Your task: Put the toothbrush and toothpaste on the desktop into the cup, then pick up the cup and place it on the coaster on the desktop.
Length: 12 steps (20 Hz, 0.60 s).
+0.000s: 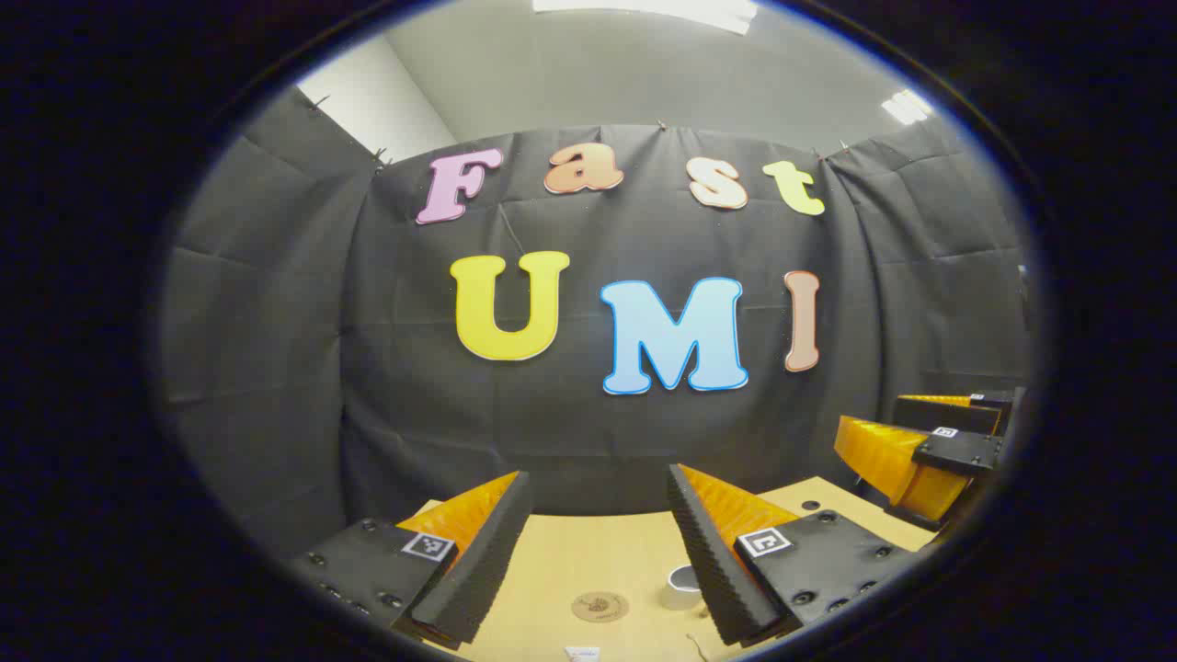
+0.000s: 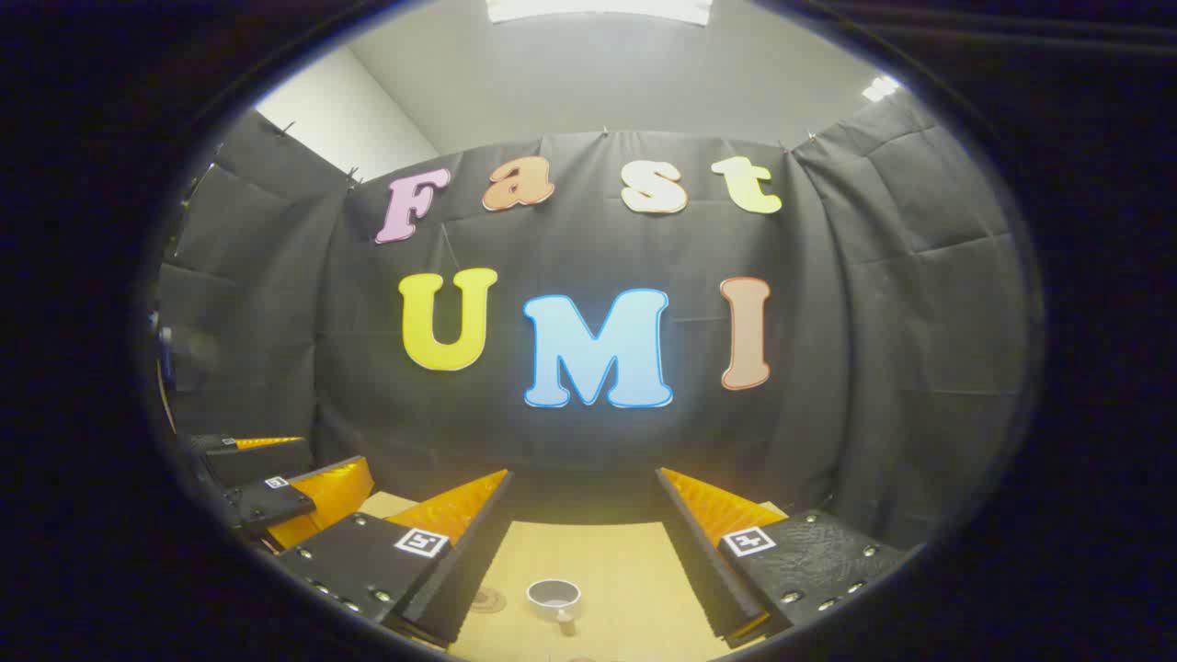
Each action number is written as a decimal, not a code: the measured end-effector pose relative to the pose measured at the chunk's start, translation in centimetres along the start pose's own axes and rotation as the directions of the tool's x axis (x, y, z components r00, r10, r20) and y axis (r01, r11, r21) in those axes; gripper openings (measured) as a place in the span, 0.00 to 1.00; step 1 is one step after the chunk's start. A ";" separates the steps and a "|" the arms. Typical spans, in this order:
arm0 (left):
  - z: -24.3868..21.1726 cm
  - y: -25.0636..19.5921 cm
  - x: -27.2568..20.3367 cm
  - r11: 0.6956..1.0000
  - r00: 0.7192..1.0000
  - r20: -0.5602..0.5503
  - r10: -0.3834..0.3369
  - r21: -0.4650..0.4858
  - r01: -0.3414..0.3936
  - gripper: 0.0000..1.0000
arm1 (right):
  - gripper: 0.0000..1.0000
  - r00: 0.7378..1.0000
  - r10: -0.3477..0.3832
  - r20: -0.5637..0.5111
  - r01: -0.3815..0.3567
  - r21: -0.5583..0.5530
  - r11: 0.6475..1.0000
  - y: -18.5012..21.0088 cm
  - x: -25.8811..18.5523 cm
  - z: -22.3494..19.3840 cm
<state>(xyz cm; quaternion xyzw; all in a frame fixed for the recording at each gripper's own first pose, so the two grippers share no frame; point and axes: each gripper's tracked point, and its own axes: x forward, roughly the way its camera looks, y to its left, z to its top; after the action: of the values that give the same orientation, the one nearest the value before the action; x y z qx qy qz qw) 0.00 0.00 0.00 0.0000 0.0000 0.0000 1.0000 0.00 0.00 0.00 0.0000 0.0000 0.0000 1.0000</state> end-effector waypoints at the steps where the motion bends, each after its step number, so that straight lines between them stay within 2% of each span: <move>1: -0.1 -0.2 0.0 1.000 1.000 -0.001 -0.004 -0.002 0.004 0.95 | 0.92 1.000 -0.001 0.003 0.001 -0.003 1.000 0.0 0.1 0.1; 8: -0.2 -0.3 0.2 1.000 1.000 0.002 -0.005 -0.009 0.005 0.95 | 0.93 1.000 0.021 -0.008 -0.021 -0.007 1.000 0.6 0.4 -0.3; 9: -0.3 -0.2 0.2 1.000 1.000 0.002 -0.004 -0.009 0.004 1.00 | 0.93 1.000 0.022 -0.009 -0.022 -0.006 1.000 0.7 0.5 -0.4; 10: -0.3 -0.1 0.3 1.000 1.000 0.000 -0.004 -0.009 0.004 0.95 | 0.93 1.000 0.024 -0.012 -0.024 -0.005 1.000 0.7 0.5 -0.4; 11: -0.4 0.0 0.3 1.000 1.000 -0.003 -0.002 -0.008 0.002 0.95 | 0.95 1.000 0.024 -0.015 -0.024 -0.004 1.000 0.7 0.6 -0.5; 12: -0.6 0.0 0.3 1.000 1.000 -0.005 -0.001 -0.010 0.001 0.95 | 0.93 1.000 0.024 -0.017 -0.025 -0.006 1.000 0.8 0.7 -0.5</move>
<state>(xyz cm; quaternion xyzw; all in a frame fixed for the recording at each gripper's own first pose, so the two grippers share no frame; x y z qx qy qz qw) 0.29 0.03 -0.59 -0.0050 0.0026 -0.0006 1.0000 0.68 0.77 -0.52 -0.0029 0.0087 0.0123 0.9999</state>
